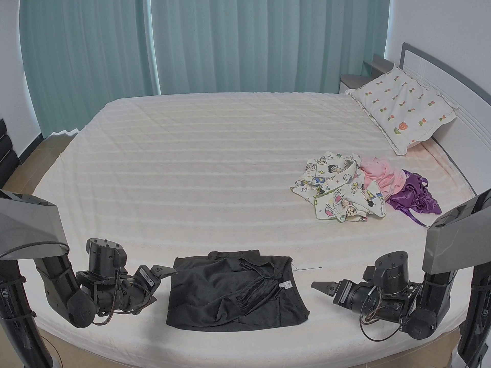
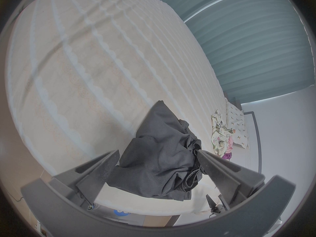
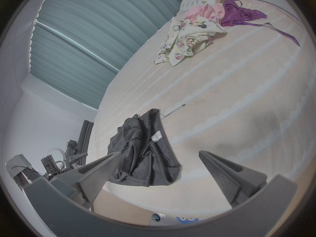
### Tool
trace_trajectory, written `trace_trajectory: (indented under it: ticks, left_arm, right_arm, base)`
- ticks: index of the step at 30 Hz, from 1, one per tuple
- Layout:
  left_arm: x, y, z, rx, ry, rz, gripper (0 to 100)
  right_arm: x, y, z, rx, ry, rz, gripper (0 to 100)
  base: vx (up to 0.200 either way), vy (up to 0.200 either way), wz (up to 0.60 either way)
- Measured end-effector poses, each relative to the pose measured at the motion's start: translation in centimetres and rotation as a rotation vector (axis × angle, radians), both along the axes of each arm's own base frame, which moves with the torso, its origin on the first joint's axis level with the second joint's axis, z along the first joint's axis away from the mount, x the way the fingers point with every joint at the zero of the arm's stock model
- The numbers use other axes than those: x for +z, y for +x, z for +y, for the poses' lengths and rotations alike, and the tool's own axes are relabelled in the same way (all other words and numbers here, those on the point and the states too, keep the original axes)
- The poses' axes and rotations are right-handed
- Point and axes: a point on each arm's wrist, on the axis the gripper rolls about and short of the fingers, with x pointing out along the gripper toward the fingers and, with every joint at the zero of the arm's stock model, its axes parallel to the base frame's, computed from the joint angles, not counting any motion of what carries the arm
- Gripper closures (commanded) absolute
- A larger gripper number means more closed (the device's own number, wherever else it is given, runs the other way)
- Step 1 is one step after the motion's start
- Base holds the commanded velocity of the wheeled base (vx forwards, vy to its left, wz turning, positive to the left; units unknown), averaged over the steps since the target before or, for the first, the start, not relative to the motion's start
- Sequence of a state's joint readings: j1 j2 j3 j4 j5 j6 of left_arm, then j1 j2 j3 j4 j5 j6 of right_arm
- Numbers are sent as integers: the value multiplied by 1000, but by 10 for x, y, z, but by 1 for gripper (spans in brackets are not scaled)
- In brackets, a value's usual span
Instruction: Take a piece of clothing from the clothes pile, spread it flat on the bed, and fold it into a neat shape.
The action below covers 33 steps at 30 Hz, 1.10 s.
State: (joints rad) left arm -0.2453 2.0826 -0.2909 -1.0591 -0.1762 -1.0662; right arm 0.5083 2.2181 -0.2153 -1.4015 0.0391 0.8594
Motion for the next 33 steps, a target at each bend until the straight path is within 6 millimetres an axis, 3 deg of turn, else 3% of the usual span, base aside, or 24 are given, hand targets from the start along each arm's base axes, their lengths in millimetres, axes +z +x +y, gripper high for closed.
trace_trajectory:
  ticks: [10, 19, 25, 33]
  left_arm:
    - [-1, 0, 0, -1, 0, 1, 0]
    - [-1, 1, -1, -6, 4, 0, 0]
    - [-2, 1, -1, -10, 6, 0, 0]
    - [-3, 2, -1, -9, 7, 2, 0]
  right_arm:
    - [7, 10, 23, 61, -52, -32, 0]
    - [8, 33, 62, 75, -182, 1, 0]
    - [0, 31, 92, 125, -250, 27, 0]
    - [-15, 36, 102, 81, -403, 4, 0]
  base:
    - [0, 200, 0]
    - [0, 0, 0]
    - [0, 0, 0]
    - [0, 0, 0]
